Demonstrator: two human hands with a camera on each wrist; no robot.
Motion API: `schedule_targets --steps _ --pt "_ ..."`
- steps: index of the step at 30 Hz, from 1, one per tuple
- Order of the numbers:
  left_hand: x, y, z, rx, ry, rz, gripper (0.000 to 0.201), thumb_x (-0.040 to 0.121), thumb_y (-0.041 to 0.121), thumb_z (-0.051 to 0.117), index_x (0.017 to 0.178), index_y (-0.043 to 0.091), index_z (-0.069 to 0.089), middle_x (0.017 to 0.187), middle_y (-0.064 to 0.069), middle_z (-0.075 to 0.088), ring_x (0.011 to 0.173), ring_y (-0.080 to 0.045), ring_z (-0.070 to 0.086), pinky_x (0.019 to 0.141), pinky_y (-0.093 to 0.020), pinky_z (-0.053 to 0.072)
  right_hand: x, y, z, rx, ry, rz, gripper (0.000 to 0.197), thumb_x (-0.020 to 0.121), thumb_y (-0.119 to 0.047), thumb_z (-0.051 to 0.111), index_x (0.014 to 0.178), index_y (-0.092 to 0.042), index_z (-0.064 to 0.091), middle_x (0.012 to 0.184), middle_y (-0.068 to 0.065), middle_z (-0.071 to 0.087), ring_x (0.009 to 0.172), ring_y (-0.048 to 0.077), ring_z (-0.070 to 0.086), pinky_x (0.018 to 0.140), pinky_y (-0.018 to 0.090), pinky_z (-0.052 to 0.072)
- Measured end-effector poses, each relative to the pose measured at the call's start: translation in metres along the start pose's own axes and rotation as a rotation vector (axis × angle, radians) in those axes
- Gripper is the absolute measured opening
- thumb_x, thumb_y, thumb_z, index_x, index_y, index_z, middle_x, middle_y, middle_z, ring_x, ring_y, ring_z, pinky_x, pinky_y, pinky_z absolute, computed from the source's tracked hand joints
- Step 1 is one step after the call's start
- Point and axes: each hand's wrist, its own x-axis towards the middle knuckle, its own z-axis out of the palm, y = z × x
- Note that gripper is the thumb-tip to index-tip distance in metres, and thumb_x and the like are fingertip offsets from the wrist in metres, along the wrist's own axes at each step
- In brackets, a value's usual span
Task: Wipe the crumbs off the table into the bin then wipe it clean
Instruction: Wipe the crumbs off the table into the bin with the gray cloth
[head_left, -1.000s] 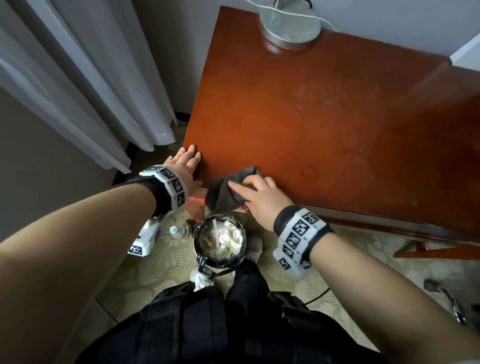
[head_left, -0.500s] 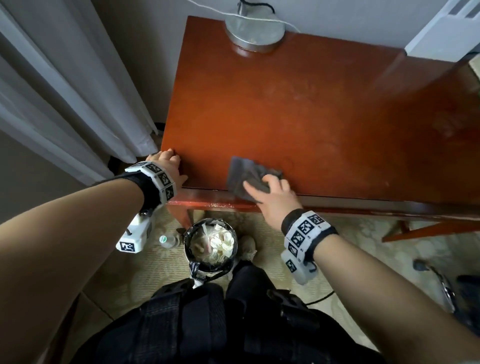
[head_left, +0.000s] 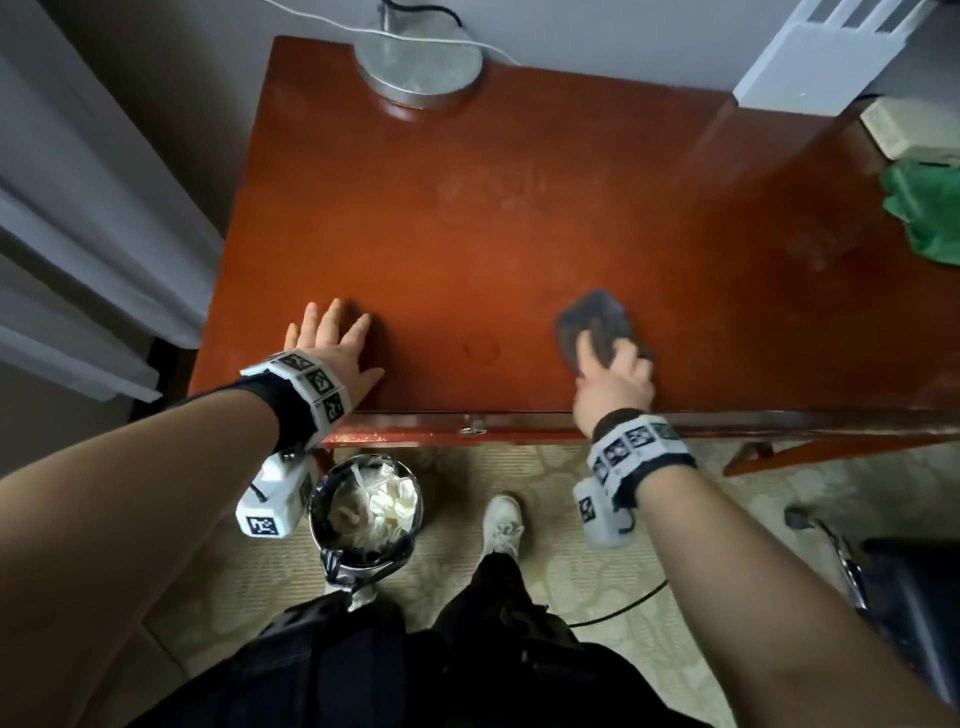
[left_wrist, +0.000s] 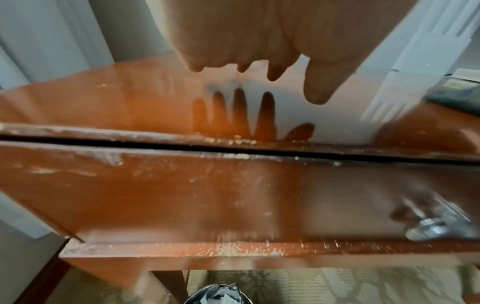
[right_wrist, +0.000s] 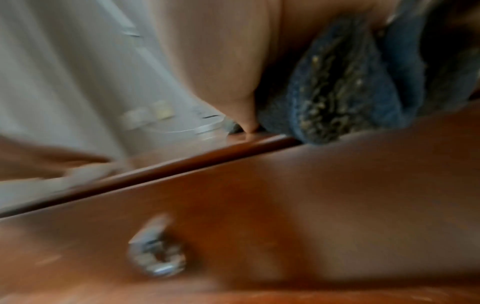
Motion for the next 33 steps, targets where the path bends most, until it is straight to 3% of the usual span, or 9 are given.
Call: schedule_targets --steps 3,6,10,14,18,23,26,29,33 --pt "0.015 0.013 -0.008 -0.027 0.0 -0.082 0.069 0.094 0.045 0.043 0.15 0.027 0.008 0.157 -0.004 -0.008 0.144 -0.028 -0.011 0.117 -0.04 -0.003 -0.019 -0.028 0.001 0.021 -0.158 -0.561 0.063 0.091 -0.007 0.038 0.143 -0.039 0.026 0.146 0.006 0.02 0.124 0.031 0.028 0.103 0.034 0.031" --pt "0.033 0.029 -0.017 -0.056 -0.001 -0.14 0.07 0.094 0.046 0.043 0.15 0.027 0.008 0.157 -0.005 -0.007 0.144 -0.029 -0.011 0.117 -0.041 -0.002 0.014 -0.015 -0.024 0.196 -0.178 -0.673 0.058 0.092 -0.005 0.039 0.141 -0.036 0.036 0.138 0.006 0.033 0.123 0.028 0.034 0.106 0.029 0.029" --pt "0.052 0.045 -0.023 -0.141 0.005 -0.223 0.068 0.094 0.046 0.043 0.15 0.027 0.008 0.158 -0.004 -0.007 0.144 -0.027 -0.011 0.117 -0.041 -0.003 0.106 0.043 -0.075 0.223 0.057 -0.177 0.056 0.095 -0.011 0.04 0.145 -0.031 0.028 0.141 0.013 0.027 0.126 0.036 0.031 0.107 0.036 0.028" --pt "0.059 0.046 -0.024 -0.205 0.029 -0.333 0.067 0.094 0.044 0.045 0.15 0.027 0.013 0.158 -0.005 -0.003 0.144 -0.028 -0.007 0.117 -0.041 -0.001 0.158 0.039 -0.081 0.087 -0.155 0.193 0.066 0.094 -0.013 0.042 0.148 -0.036 0.013 0.146 0.01 0.012 0.131 0.033 0.023 0.106 0.046 0.031" --pt "0.066 0.049 -0.031 -0.246 -0.002 -0.393 0.068 0.093 0.045 0.047 0.149 0.029 0.012 0.157 -0.005 -0.004 0.144 -0.029 -0.007 0.115 -0.045 0.0 0.13 -0.016 -0.051 -0.045 -0.134 -0.524 0.063 0.089 -0.01 0.044 0.141 -0.04 0.026 0.145 0.004 0.016 0.124 0.032 0.027 0.102 0.038 0.035" --pt "0.092 0.057 -0.041 -0.235 -0.017 -0.368 0.074 0.09 0.053 0.046 0.15 0.032 0.008 0.157 -0.005 -0.007 0.144 -0.031 -0.008 0.116 -0.047 0.0 0.117 -0.038 -0.071 -0.032 -0.591 -1.053 0.049 0.093 -0.008 0.045 0.135 -0.034 0.047 0.132 0.001 0.038 0.118 0.02 0.041 0.098 0.017 0.03" --pt "0.098 0.064 -0.04 -0.158 -0.089 -0.374 0.085 0.085 0.067 0.039 0.148 0.035 -0.009 0.156 -0.002 -0.02 0.143 -0.032 -0.015 0.115 -0.049 -0.003 0.166 -0.032 -0.117 0.182 -0.335 -0.94 0.048 0.093 -0.001 0.045 0.138 -0.018 0.045 0.119 0.015 0.048 0.115 0.028 0.049 0.087 0.016 0.032" --pt "0.1 0.067 -0.035 -0.146 -0.097 -0.382 0.088 0.084 0.071 0.033 0.146 0.034 -0.016 0.154 -0.002 -0.025 0.142 -0.031 -0.02 0.114 -0.049 -0.008 0.242 -0.021 -0.137 0.299 0.022 -0.332 0.05 0.097 -0.012 0.041 0.144 -0.027 0.034 0.135 0.013 0.034 0.122 0.033 0.042 0.09 0.026 0.037" --pt "0.103 0.066 -0.037 -0.157 -0.144 -0.395 0.088 0.084 0.071 0.032 0.145 0.034 -0.019 0.152 -0.002 -0.029 0.141 -0.031 -0.023 0.114 -0.049 -0.01 0.279 -0.049 -0.117 -0.043 -0.136 -0.009 0.07 0.09 -0.008 0.046 0.147 -0.035 0.016 0.148 0.011 0.011 0.132 0.035 0.025 0.109 0.048 0.03"
